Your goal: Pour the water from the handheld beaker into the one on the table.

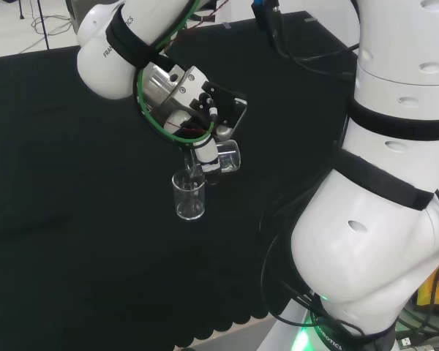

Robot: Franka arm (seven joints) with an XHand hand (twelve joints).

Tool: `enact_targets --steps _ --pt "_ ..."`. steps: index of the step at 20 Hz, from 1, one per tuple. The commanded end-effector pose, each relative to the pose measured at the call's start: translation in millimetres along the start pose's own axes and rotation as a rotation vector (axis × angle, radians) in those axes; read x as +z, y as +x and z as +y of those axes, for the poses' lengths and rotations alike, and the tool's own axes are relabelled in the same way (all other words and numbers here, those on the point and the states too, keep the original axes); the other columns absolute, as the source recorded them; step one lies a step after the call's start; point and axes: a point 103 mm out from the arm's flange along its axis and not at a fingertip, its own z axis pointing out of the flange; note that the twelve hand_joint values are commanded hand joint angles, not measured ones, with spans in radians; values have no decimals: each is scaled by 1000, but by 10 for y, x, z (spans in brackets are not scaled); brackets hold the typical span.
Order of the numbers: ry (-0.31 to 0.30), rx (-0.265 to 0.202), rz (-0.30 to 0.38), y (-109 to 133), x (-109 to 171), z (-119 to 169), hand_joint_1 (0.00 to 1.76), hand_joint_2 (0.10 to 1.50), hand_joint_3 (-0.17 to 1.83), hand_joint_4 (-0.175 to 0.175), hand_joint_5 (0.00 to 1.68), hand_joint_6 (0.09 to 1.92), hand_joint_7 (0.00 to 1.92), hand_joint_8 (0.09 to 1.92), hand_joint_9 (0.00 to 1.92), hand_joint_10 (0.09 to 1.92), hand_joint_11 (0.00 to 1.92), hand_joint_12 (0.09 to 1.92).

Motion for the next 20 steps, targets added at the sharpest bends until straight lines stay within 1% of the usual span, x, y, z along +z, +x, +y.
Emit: enact_targets --steps 1,9,20 --pt "11 5 -14 21 -24 -18 1310 608 742 -175 1264 699 1319 668 1761 87 1400 683" --pt "32 14 -30 17 -57 -22 1310 608 744 -175 1262 704 1317 673 1762 87 1403 685" --pt "76 25 -51 8 -51 1 1310 608 746 -175 1259 710 1314 679 1762 87 1401 684"
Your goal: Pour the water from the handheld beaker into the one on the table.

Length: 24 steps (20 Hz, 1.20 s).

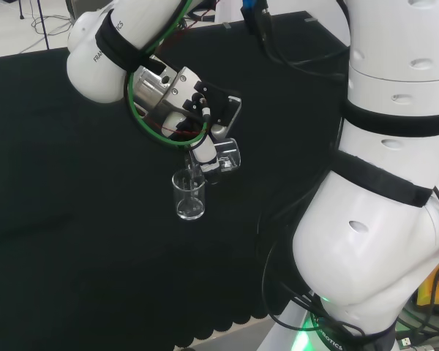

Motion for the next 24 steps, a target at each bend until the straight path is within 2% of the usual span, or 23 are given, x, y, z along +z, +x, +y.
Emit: enact_targets --steps 1,17,24 --pt "16 9 -8 -17 2 3 1310 608 746 -175 1259 710 1314 680 1762 87 1401 684" --pt "73 25 -28 32 -55 23 1309 611 745 -175 1254 719 1308 690 1761 87 1397 684" --pt "74 34 -31 33 -81 10 1309 613 744 -175 1250 725 1304 696 1760 87 1394 684"
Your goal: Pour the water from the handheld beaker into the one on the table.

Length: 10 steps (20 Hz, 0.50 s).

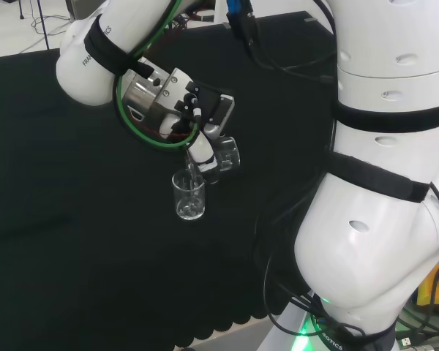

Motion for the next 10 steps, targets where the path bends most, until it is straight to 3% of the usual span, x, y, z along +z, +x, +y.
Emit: enact_targets --steps 1,10 --pt "1 6 -3 2 -13 -12 1308 613 743 -175 1250 726 1304 697 1759 87 1394 684" --pt "0 4 4 -23 -25 -36 1308 616 741 -175 1246 732 1300 703 1758 87 1395 686"
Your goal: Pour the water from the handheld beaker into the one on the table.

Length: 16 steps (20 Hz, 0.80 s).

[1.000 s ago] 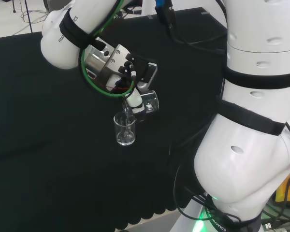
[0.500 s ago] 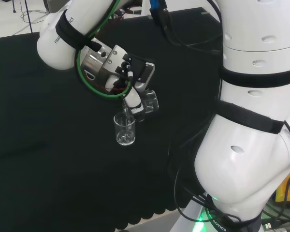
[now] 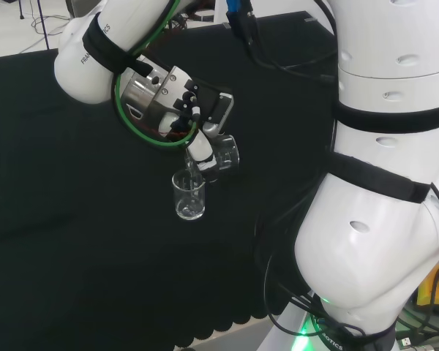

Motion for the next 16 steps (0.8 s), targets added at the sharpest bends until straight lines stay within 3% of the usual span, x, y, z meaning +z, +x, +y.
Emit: enact_targets --steps 1,16 --pt "2 -4 7 -23 11 -10 1308 616 741 -175 1245 732 1299 703 1758 87 1395 686" --pt "20 -8 -11 -54 39 3 1307 619 740 -175 1242 738 1296 710 1757 87 1396 686"
